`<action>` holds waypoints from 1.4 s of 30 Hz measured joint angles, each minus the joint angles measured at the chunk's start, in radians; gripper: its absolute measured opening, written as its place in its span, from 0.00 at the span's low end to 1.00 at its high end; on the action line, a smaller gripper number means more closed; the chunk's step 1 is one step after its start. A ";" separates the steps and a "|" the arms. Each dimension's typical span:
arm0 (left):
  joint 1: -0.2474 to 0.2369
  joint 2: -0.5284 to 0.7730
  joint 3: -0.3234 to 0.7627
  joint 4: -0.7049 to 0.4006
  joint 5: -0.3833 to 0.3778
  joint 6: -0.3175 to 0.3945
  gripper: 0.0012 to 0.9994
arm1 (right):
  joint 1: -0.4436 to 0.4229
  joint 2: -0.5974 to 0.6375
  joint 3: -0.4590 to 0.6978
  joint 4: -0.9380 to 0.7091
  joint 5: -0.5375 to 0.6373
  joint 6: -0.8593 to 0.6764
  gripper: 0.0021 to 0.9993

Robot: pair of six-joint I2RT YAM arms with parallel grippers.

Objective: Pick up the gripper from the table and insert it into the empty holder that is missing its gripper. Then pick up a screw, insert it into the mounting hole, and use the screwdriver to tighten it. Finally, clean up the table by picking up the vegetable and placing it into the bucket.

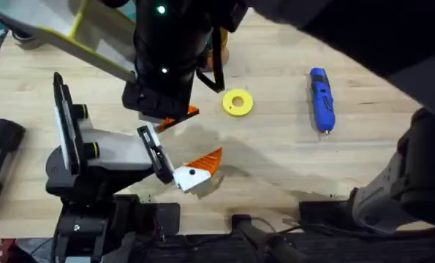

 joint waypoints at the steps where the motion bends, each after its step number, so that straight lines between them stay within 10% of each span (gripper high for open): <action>1: 0.000 0.000 0.000 0.000 0.000 0.000 0.99 | -0.002 0.000 0.000 0.001 0.000 0.000 0.00; 42: 0.000 0.000 0.000 0.000 0.000 0.000 0.99 | -0.024 0.000 -0.095 0.075 -0.023 0.000 0.00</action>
